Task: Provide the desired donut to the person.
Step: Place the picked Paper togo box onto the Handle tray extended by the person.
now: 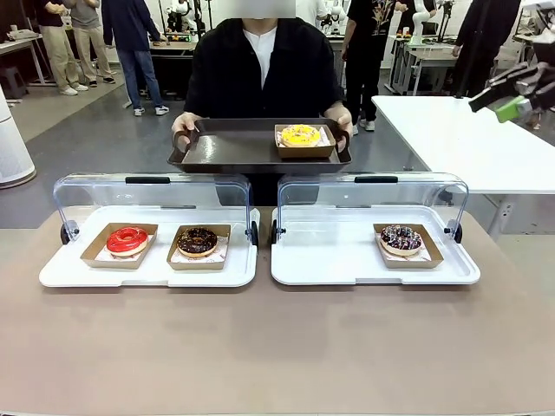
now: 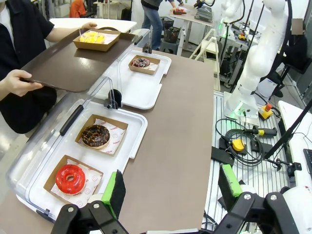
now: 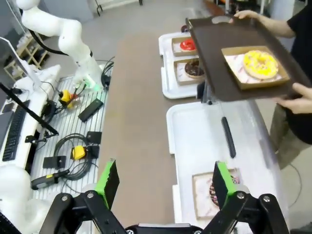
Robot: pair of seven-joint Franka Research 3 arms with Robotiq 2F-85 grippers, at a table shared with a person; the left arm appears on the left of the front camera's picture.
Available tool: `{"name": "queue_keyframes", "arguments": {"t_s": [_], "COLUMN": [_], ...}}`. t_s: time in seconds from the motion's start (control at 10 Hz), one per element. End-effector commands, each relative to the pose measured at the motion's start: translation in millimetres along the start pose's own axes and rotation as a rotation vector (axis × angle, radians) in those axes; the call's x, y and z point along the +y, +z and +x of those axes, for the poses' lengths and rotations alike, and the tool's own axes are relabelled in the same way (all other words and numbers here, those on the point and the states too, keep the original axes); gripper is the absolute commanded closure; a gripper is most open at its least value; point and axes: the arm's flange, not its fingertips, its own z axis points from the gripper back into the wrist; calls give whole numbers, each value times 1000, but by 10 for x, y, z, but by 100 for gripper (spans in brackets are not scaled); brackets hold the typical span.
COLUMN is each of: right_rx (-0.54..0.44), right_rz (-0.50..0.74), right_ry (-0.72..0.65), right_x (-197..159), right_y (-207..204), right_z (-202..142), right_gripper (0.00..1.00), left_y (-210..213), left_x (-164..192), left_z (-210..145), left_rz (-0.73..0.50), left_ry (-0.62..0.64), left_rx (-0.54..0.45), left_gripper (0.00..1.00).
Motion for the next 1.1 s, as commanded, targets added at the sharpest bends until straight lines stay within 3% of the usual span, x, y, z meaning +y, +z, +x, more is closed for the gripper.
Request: {"name": "queue_keyframes", "arguments": {"t_s": [0.0,0.4,0.9,1.0], "right_rx": [-83,-159,-83,-131], "right_rz": [-30,-124,-130,-125], "right_ry": [43,88,77,45], "right_x": [-203,-437,-425,-452], "right_y": [29,169,84,195], "right_z": [-198,-605,-617,-704], "right_gripper": [0,0,0,0], "left_y": [8,8,8,8], "left_x": [-4,-4,-4,-4], "left_z": [-3,-3,-3,-3], "left_rz": [-3,-3,-3,-3], "left_ry": [-7,-7,-7,-7], "left_rx": [-10,-10,-10,-10], "left_gripper": [0,0,0,0]}}
